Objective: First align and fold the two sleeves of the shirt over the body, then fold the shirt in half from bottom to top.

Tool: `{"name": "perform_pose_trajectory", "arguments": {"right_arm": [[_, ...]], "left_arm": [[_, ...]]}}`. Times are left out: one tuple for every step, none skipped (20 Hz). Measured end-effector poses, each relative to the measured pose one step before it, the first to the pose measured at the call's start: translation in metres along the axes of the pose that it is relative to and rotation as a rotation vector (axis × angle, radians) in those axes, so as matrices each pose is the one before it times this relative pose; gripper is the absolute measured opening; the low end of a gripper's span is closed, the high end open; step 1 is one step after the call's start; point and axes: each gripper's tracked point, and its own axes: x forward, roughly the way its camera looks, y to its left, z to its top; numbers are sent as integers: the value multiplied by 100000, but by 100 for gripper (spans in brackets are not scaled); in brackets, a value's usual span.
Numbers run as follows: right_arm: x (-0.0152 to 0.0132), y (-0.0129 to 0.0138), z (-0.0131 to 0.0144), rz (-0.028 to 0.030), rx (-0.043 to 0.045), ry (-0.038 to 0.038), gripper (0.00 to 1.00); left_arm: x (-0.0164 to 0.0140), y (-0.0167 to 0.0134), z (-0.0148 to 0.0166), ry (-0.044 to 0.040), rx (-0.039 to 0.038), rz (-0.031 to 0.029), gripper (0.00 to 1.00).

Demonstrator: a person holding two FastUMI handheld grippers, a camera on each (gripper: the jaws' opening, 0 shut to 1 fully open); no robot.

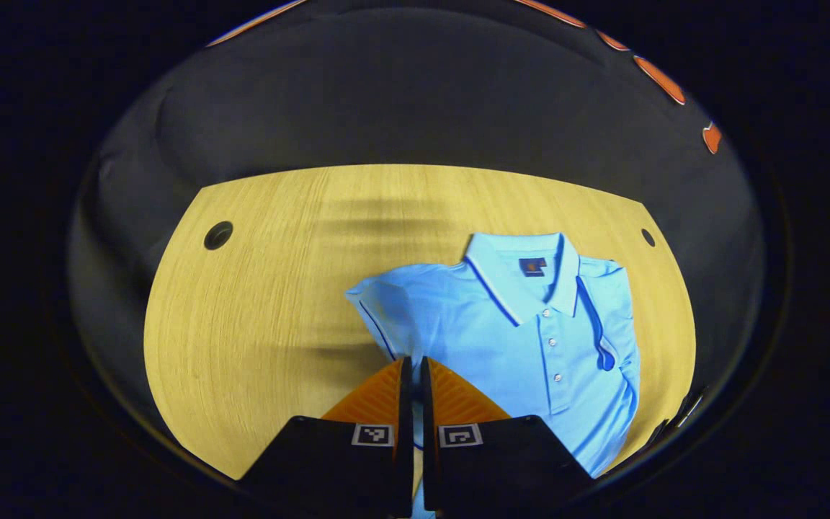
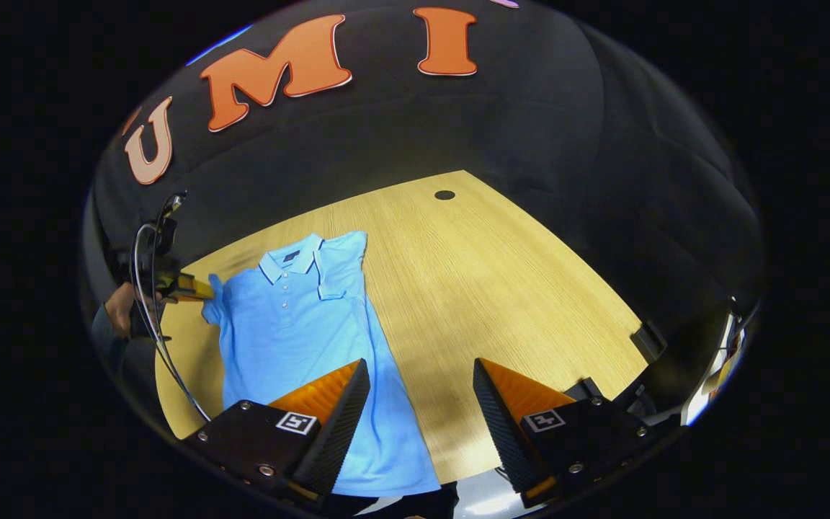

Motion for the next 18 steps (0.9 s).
{"name": "perform_pose_trajectory", "arguments": {"right_arm": [[-226,-235,-340,-225,-298,-111,89],[-278,-213,-471,-387,204,144,89],[-330,-150,-752,-177,590,773,84],[-282,-340,-581,-763,908,449,89],[-172,-311,-589,-603,1228,287,91],[-194,-365,-625,-640,1410,693,91],[-179,-386,-593,-823,1369,544,91],[-147,-469,-622,-898,1194,601,91],[-243,-397,-465,-717,1038,523,91],[-145,-261,-369,-166,512,198,91],[-173,-213,-224,-248,125,-51,91],[-79,-184,-281,477,-208,371,91],[-96,-144,-469,879,-449,720,91],[4,-33,-338,1386,-904,1138,86],[37,-109,-437,1640,-1520,1134,91],[57,-225,-303,1126,-1613,909,91],[-25,-32,-468,1768,-1492,1474,92],[-7,64,-368,2049,-1488,1025,92]], "left_arm": [[104,-1119,292,-68,1191,-1396,9],[177,-962,-73,550,1430,-714,9],[182,-943,56,904,1232,-1026,9],[245,-1087,68,258,1282,-1480,9],[196,-986,318,-414,852,-1474,9],[267,-940,159,-771,1038,-1888,10],[194,-884,348,-1080,862,-2087,10],[100,-1142,106,-228,623,-3308,12],[-81,-1087,119,-459,473,-3281,14],[327,-1273,-110,-421,314,-4060,28],[-277,-734,51,-1048,434,-2646,31],[-92,-539,-228,-1340,718,-1192,51],[-797,-176,-353,-1146,1000,463,72],[-808,-63,-705,-335,865,748,92],[-1016,-39,-729,19,572,944,87],[-812,-385,-1074,-71,210,196,97],[-1176,-79,-879,-661,-155,438,99],[-1122,202,-1062,-325,127,889,99]]}}
